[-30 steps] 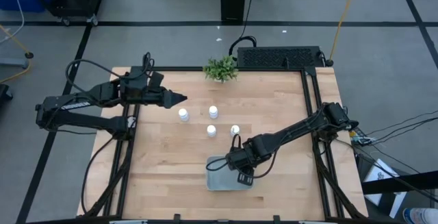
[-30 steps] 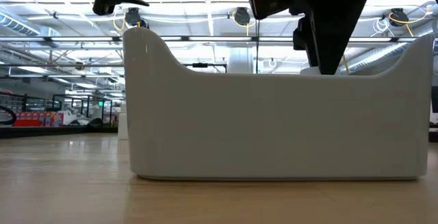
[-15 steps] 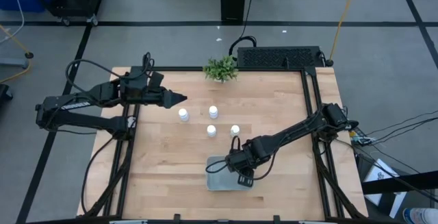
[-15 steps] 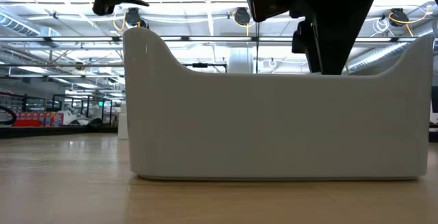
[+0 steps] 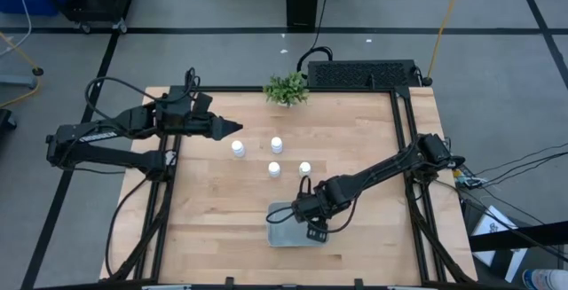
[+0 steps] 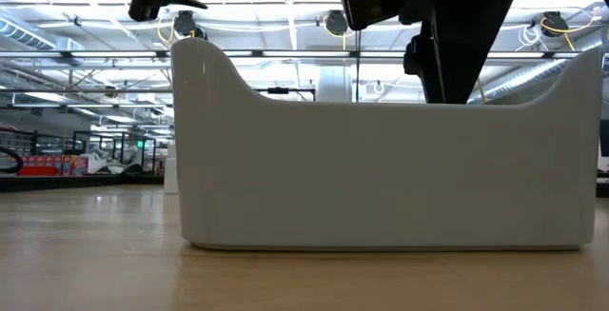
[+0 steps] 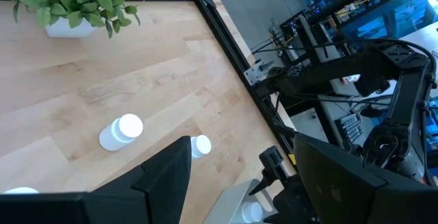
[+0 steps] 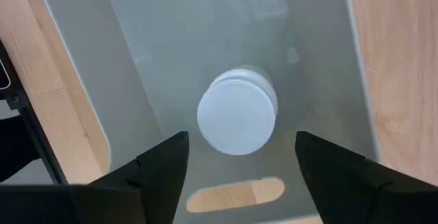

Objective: Pick and place pill bottles into a basket
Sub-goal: Put the white medicine bottle into the gray bin

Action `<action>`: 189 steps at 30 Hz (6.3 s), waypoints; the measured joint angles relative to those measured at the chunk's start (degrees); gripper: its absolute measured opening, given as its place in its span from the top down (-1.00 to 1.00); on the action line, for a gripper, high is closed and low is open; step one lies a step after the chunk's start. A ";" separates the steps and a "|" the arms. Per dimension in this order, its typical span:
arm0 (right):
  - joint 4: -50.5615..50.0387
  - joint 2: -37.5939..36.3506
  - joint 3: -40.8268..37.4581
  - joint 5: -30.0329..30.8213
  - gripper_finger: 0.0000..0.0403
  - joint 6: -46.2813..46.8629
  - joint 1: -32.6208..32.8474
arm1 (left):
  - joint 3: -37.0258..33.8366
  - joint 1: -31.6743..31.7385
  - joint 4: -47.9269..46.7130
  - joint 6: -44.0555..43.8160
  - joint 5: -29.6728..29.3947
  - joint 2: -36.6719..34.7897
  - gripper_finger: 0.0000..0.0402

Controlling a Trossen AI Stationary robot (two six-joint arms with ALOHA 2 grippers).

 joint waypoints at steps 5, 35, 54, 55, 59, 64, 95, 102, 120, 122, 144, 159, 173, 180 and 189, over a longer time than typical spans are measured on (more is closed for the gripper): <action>1.02 -1.33 0.22 -3.11 -0.36 2.32 -0.13 | 0.00 0.01 -0.02 0.02 -0.07 0.00 -0.32; 17.57 -28.19 0.31 24.32 -0.35 2.74 -6.78 | 0.00 4.05 -17.37 2.45 3.49 10.56 -0.32; 18.39 -29.33 0.31 34.57 -0.32 0.99 -6.91 | 14.60 8.85 -33.05 20.22 -2.26 34.51 -0.32; 18.37 -29.32 0.31 34.98 -0.32 1.15 -6.91 | 14.88 8.85 -33.18 20.24 -2.25 35.08 -0.32; 18.41 -29.34 0.31 36.53 -0.32 1.51 -6.88 | 14.06 9.09 -33.18 19.92 -1.79 35.49 -0.32; 18.43 -29.32 0.31 36.48 -0.31 1.51 -6.88 | 11.43 9.45 -33.25 18.82 -2.19 35.50 -0.32; 18.43 -29.33 0.28 36.36 -0.28 1.36 -7.19 | 1.11 6.97 -22.00 13.63 -1.40 35.53 -0.32; 18.43 -29.32 0.28 36.36 -0.28 1.33 -7.19 | -0.60 6.97 -19.51 13.37 0.17 35.67 -0.32; 18.42 -29.32 0.26 36.45 -0.28 1.06 -7.28 | -0.68 6.97 -18.93 13.20 0.52 35.65 0.18; 18.42 -29.32 0.26 36.44 -0.28 0.90 -7.58 | -0.68 6.86 -18.93 13.20 0.54 35.65 0.18; 16.44 -29.32 0.26 36.31 -0.28 -1.31 -9.41 | 0.60 0.10 -19.65 7.61 10.02 20.71 0.07; 17.86 -34.35 0.22 36.16 -0.28 -1.92 -12.72 | 19.51 -10.60 -15.72 3.40 7.65 15.23 0.13; 18.39 -42.94 0.24 39.31 -0.28 -7.45 -19.44 | 20.92 -21.19 -8.91 5.62 4.17 29.75 0.15; 15.43 -43.15 0.26 38.93 -0.28 -7.31 -19.52 | 20.92 -26.71 -2.38 4.26 1.20 34.06 0.17; 11.47 -43.43 -2.06 35.80 -0.28 -6.17 -19.52 | 20.92 -33.73 5.11 -2.08 -3.46 36.69 0.18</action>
